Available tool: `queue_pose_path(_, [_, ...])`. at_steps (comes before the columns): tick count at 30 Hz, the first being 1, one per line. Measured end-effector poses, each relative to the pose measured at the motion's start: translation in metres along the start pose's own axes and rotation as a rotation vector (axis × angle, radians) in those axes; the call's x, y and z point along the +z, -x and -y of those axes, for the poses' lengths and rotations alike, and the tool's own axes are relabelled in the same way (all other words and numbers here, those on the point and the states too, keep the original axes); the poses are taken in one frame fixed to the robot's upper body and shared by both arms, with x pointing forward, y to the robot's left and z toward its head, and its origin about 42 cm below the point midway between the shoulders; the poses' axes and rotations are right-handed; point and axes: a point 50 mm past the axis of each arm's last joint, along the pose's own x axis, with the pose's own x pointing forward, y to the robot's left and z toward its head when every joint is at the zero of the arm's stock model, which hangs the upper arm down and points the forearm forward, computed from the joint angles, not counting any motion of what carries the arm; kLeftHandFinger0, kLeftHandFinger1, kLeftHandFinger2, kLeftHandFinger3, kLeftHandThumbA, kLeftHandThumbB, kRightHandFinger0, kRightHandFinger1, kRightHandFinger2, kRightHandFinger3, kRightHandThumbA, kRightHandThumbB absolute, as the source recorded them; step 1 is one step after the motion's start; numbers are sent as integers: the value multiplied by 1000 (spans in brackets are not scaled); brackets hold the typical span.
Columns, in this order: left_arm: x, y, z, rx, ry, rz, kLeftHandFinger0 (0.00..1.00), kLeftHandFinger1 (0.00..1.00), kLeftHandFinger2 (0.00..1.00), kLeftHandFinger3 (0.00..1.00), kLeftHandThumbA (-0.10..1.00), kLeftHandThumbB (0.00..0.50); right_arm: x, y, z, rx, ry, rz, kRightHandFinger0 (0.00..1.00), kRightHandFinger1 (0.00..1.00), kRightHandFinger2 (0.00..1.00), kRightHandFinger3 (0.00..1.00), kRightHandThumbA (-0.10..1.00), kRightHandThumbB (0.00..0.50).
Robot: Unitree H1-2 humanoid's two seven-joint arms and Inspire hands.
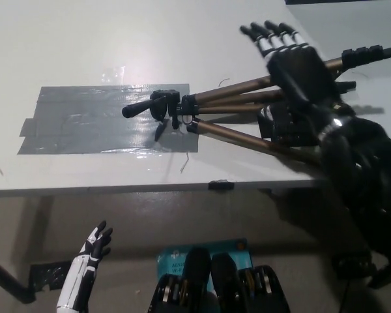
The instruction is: A tripod is kept on the middle of the desk infront of the robot and the robot grabs one of its legs to pick it up and hands it to a person
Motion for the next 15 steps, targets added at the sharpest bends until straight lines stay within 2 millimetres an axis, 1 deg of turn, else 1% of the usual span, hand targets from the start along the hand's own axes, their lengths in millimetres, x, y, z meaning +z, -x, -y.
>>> queue_pose_path(1, [0, 0, 0, 0, 0, 0, 1000, 1000, 1000, 1000, 1000, 72, 0, -3, -2, 15, 18, -9, 1000, 1000, 1000, 1000, 1000, 479])
queue_pose_path(5, [1, -1, 0, 0, 1, 4, 1000, 1000, 1000, 1000, 1000, 73, -11, -29, -15, 116, 149, -82, 1000, 1000, 1000, 1000, 1000, 480])
queue_pose_path(6, [2, -3, 0, 0, 0, 9, 1000, 1000, 1000, 1000, 1000, 64, -17, -38, -16, 141, 184, -109, 1000, 1000, 1000, 1000, 1000, 480])
queue_pose_path(7, [3, -5, 0, -1, -1, 13, 1000, 1000, 1000, 1000, 1000, 55, -19, -41, -16, 151, 199, -120, 1000, 1000, 1000, 1000, 1000, 479])
queue_pose_path(8, [5, -6, 0, -1, -1, 17, 1000, 1000, 1000, 1000, 988, 56, -22, -45, -16, 162, 217, -133, 1000, 1000, 1000, 1000, 998, 479])
queue_pose_path(9, [7, -8, 0, -1, -2, 24, 1000, 1000, 1000, 1000, 968, 41, -27, -52, -16, 179, 245, -152, 1000, 1000, 1000, 1000, 997, 479])
queue_pose_path(12, [8, -8, 0, -2, -1, 27, 1000, 1000, 1000, 1000, 932, 9, -34, -59, -17, 197, 282, -175, 1000, 1000, 1000, 1000, 1000, 476])
queue_pose_path(15, [8, -8, 1, -6, -1, 26, 1000, 1000, 1000, 1000, 904, 15, -41, -62, -21, 206, 309, -194, 1000, 1000, 1000, 1000, 1000, 474])
